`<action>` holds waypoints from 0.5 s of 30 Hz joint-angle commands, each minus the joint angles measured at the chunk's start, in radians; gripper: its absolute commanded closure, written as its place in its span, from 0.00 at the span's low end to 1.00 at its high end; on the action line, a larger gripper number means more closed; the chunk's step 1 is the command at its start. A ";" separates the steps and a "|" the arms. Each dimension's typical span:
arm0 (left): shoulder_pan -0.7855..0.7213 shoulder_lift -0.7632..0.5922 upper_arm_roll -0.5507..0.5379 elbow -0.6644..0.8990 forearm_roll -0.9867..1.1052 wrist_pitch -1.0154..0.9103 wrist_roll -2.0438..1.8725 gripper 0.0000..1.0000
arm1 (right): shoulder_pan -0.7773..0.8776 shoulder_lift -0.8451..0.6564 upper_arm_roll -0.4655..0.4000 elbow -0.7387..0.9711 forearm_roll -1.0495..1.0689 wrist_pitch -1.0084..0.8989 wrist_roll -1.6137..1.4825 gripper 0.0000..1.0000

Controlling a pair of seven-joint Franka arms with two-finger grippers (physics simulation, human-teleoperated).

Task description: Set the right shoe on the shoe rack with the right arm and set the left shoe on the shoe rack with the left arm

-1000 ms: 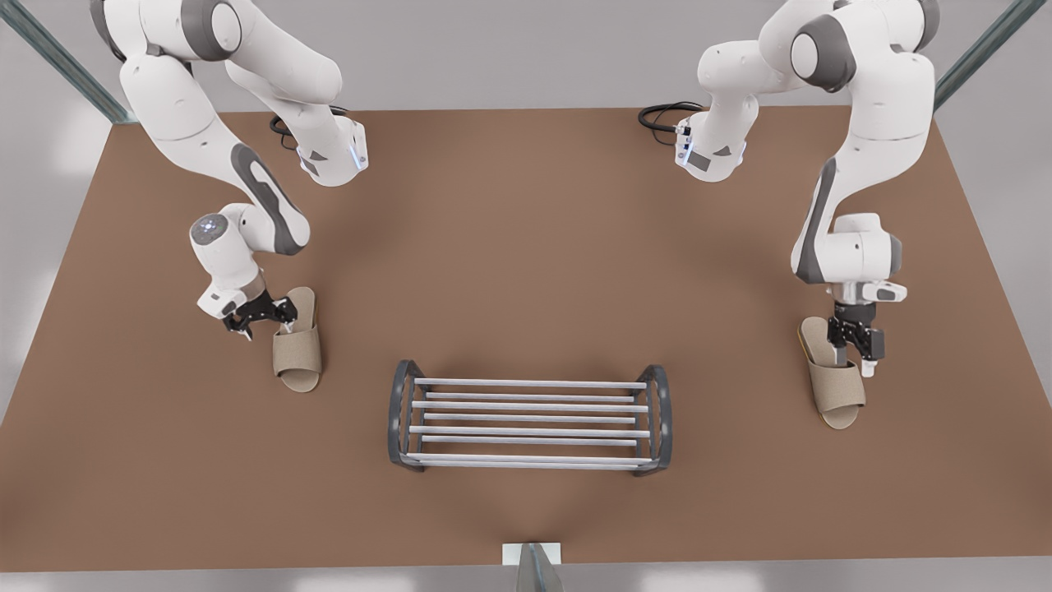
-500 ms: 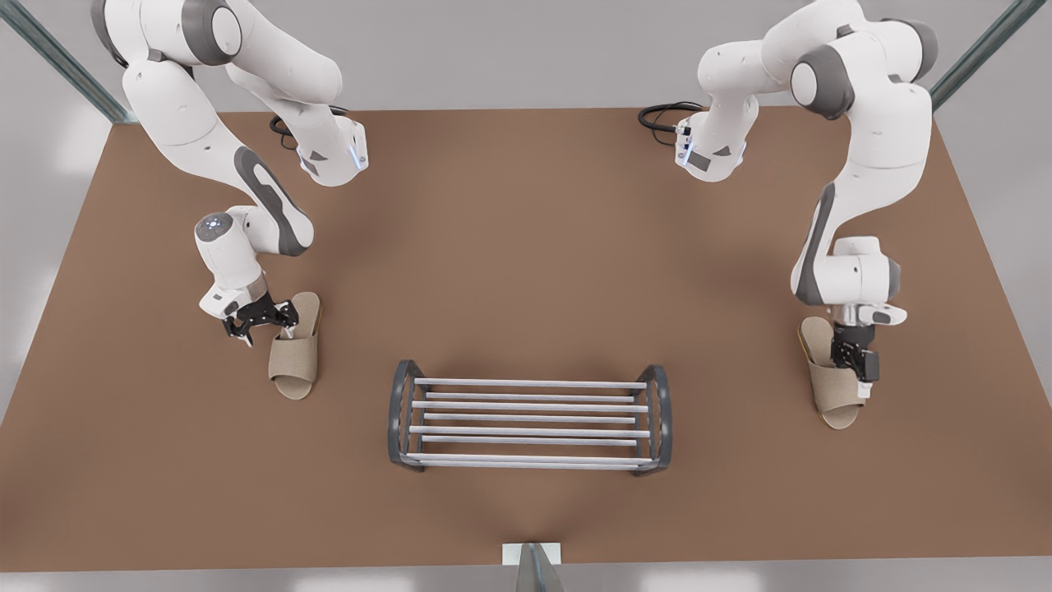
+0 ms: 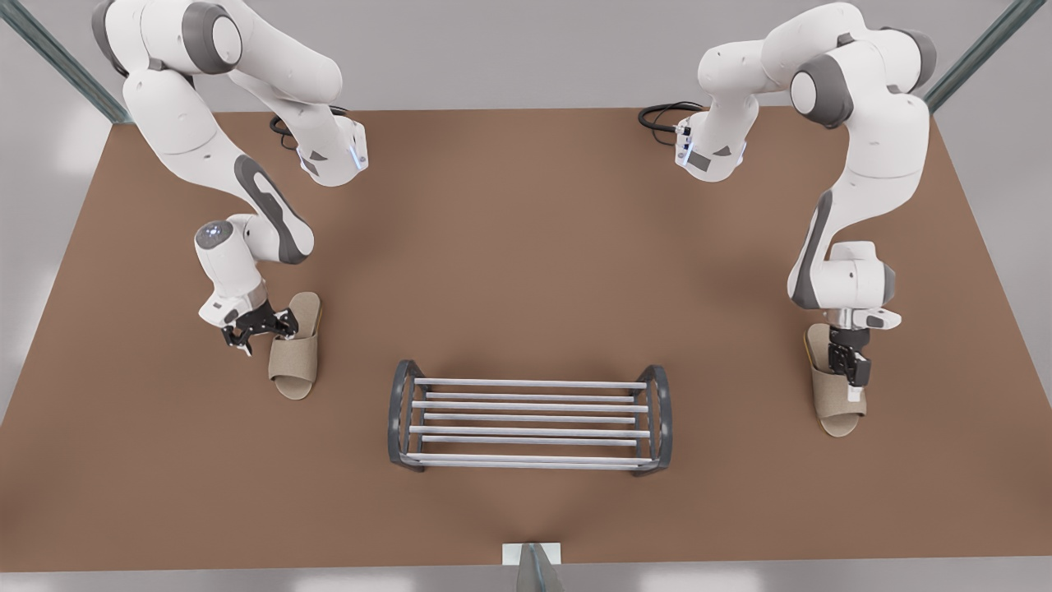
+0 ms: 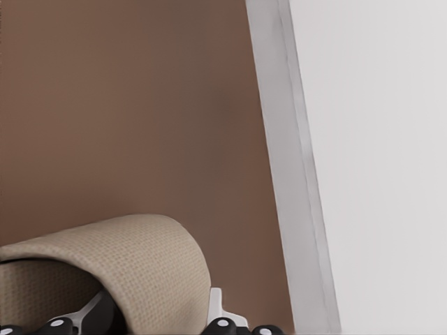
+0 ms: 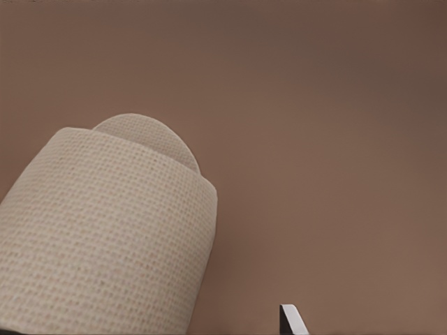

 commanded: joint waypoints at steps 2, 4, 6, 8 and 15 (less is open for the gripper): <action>0.001 0.001 0.000 0.000 0.000 -0.015 0.029 0.46 | 0.007 0.008 0.000 0.012 0.000 0.000 -0.008 0.00; 0.000 0.001 0.000 0.000 0.000 -0.015 0.029 0.46 | 0.007 0.010 0.000 0.012 0.000 0.000 -0.008 0.00; 0.000 0.001 0.000 0.000 0.000 -0.015 0.029 0.46 | 0.008 0.013 0.000 0.018 0.000 0.000 -0.008 0.00; 0.000 -0.008 0.000 0.002 0.000 -0.015 0.029 0.46 | 0.008 0.014 0.000 0.020 0.000 0.000 -0.008 0.00; -0.006 -0.033 -0.038 0.085 0.000 -0.015 0.030 0.79 | 0.020 0.004 0.011 0.024 0.000 0.000 -0.009 0.48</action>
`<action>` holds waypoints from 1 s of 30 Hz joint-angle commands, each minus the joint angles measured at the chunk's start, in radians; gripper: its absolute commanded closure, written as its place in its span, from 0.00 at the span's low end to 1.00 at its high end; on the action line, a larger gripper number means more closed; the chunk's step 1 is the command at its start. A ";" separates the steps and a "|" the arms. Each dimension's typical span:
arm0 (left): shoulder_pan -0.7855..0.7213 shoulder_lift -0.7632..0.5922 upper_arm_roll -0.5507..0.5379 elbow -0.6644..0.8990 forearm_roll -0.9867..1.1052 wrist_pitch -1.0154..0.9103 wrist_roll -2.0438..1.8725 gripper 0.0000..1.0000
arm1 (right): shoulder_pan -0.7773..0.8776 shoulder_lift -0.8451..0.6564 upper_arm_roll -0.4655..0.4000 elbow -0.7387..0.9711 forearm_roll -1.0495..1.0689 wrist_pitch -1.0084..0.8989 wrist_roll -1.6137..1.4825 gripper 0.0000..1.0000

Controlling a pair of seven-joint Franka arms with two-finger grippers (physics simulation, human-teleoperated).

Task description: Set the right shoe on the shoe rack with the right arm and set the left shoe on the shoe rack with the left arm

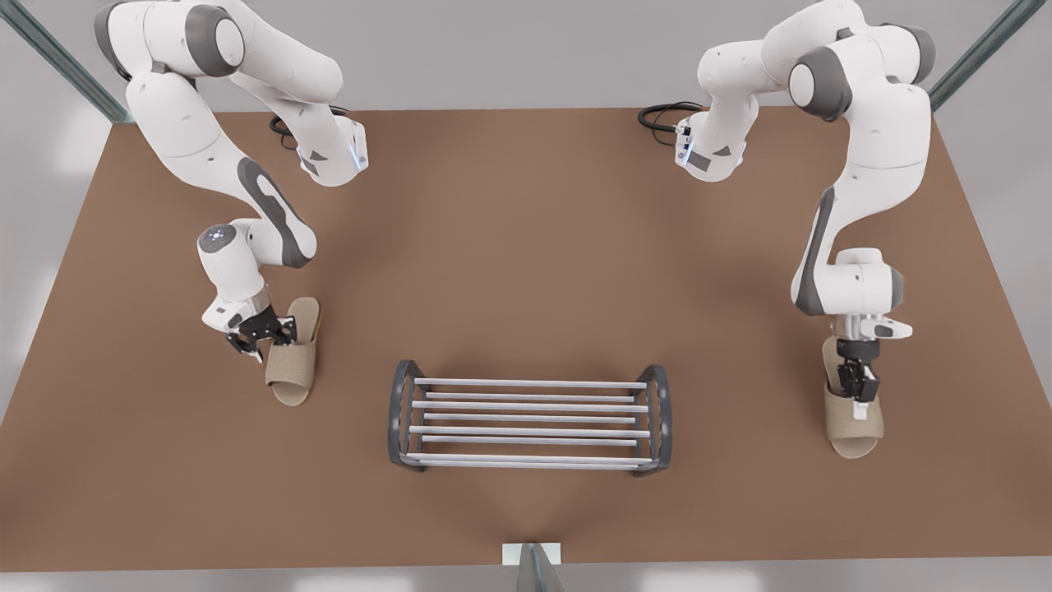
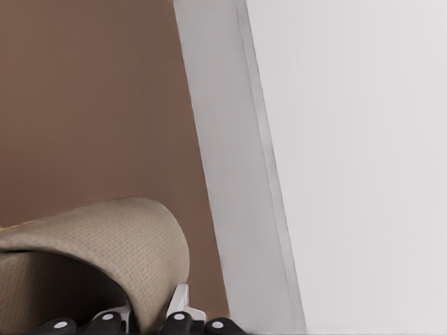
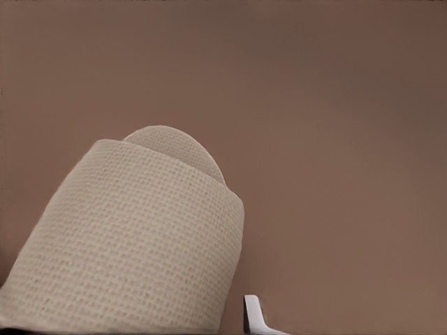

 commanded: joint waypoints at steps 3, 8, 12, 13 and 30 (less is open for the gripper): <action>0.003 -0.025 -0.002 0.004 -0.002 0.017 0.008 0.79 | 0.001 -0.037 0.008 -0.002 -0.005 -0.002 -0.006 0.79; -0.271 -0.361 -0.001 -0.009 0.006 0.635 -0.356 0.79 | 0.002 -0.220 0.026 0.014 -0.011 -0.129 -0.014 0.79; -0.512 -0.596 -0.013 -0.011 -0.005 0.861 -0.480 0.79 | 0.131 -0.470 0.051 0.295 0.105 -0.845 -0.005 0.79; -0.597 -0.648 -0.036 -0.009 -0.025 0.884 -0.500 0.79 | 0.188 -0.461 0.051 0.401 0.119 -0.975 0.069 0.79; -0.480 -0.530 -0.317 0.158 -0.060 0.887 -0.498 0.79 | 0.742 -0.011 0.040 1.047 -0.115 -1.235 1.011 0.79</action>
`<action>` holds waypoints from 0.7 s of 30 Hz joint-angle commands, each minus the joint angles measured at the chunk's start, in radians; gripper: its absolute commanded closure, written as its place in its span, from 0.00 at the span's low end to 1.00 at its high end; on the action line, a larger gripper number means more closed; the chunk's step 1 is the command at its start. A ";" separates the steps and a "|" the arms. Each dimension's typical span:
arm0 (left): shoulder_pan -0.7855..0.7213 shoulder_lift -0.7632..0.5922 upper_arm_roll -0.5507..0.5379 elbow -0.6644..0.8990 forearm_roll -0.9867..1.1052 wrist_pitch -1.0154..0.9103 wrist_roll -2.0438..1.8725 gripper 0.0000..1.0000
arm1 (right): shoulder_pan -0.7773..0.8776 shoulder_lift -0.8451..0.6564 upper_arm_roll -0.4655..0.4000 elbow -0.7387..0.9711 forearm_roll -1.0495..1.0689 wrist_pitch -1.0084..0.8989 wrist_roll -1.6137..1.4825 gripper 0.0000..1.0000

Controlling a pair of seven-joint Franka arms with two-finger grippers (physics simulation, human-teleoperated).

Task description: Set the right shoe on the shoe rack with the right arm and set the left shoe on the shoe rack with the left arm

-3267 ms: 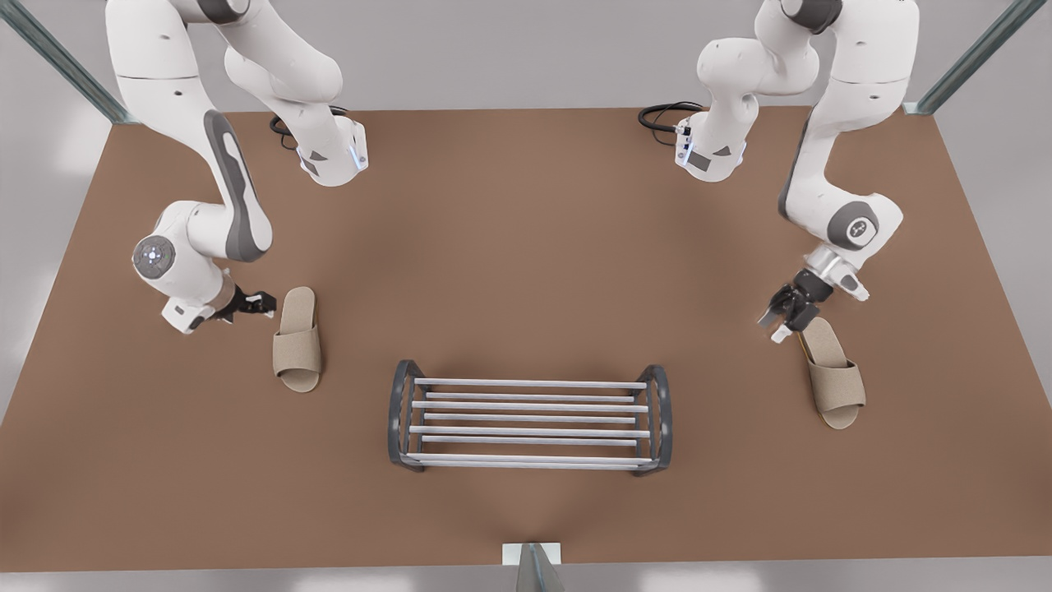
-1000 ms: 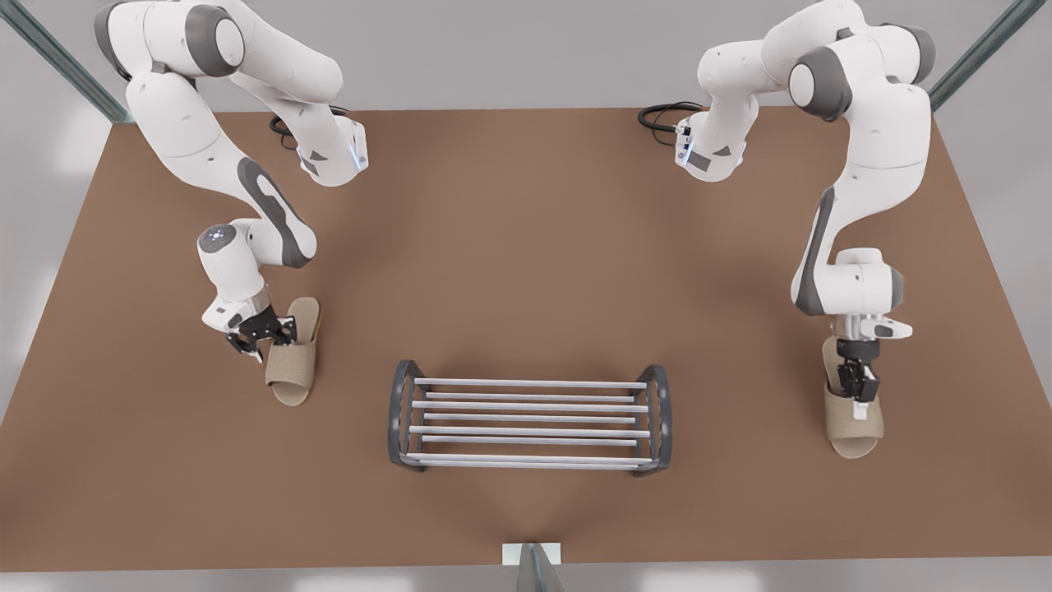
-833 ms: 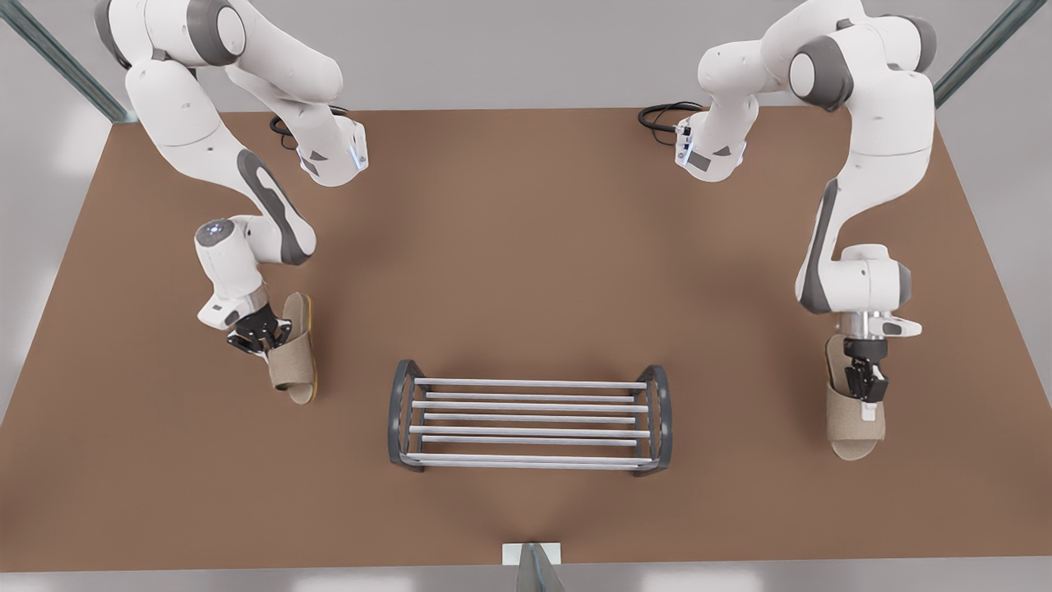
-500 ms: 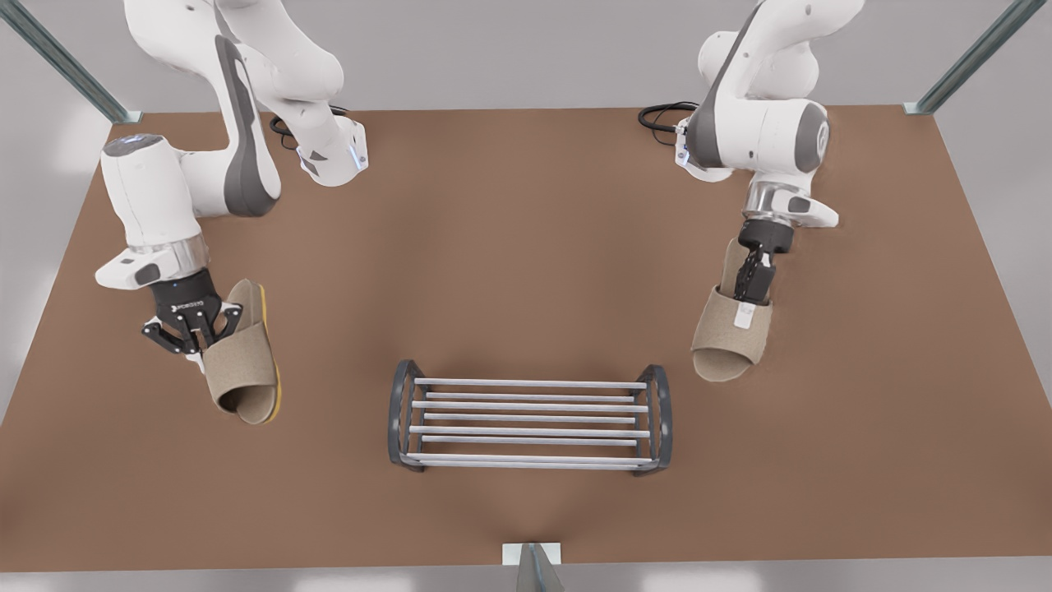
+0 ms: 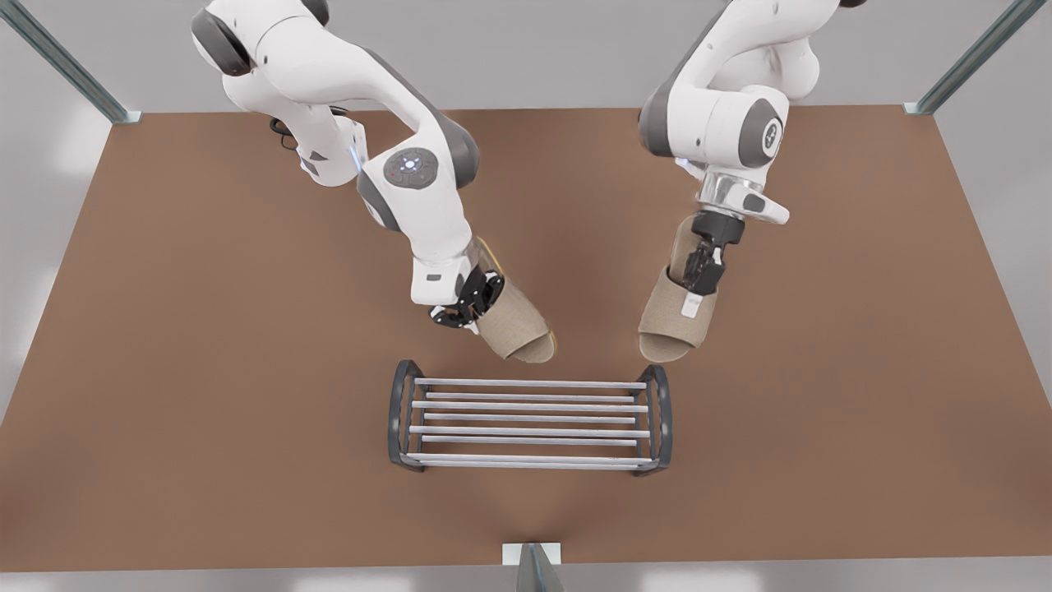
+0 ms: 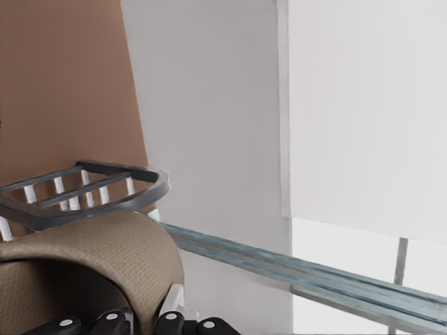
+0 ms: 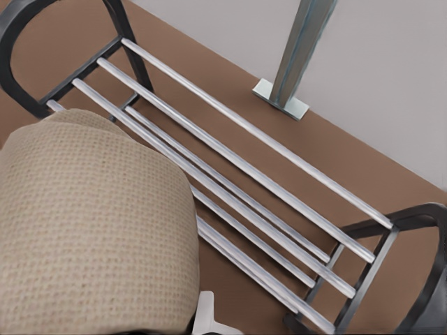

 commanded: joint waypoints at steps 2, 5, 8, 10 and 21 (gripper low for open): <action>-0.070 -0.008 -0.002 -0.004 -0.034 0.013 -0.136 0.79 | -0.005 0.051 -0.017 0.037 -0.052 -0.050 0.509 0.79; -0.073 -0.011 -0.012 -0.003 -0.041 0.013 -0.138 0.79 | -0.005 0.085 -0.028 0.057 -0.072 -0.040 0.508 0.79; -0.078 0.003 -0.027 0.017 -0.038 0.011 -0.138 0.79 | -0.003 0.129 -0.039 0.064 -0.094 0.015 0.511 0.79; -0.081 0.049 -0.055 0.080 -0.029 0.010 -0.138 0.79 | -0.005 0.162 -0.061 0.069 -0.097 0.061 0.506 0.79; -0.116 0.409 -0.088 0.447 0.147 -0.006 -0.135 0.79 | -0.008 0.249 -0.095 0.089 -0.149 0.205 0.495 0.00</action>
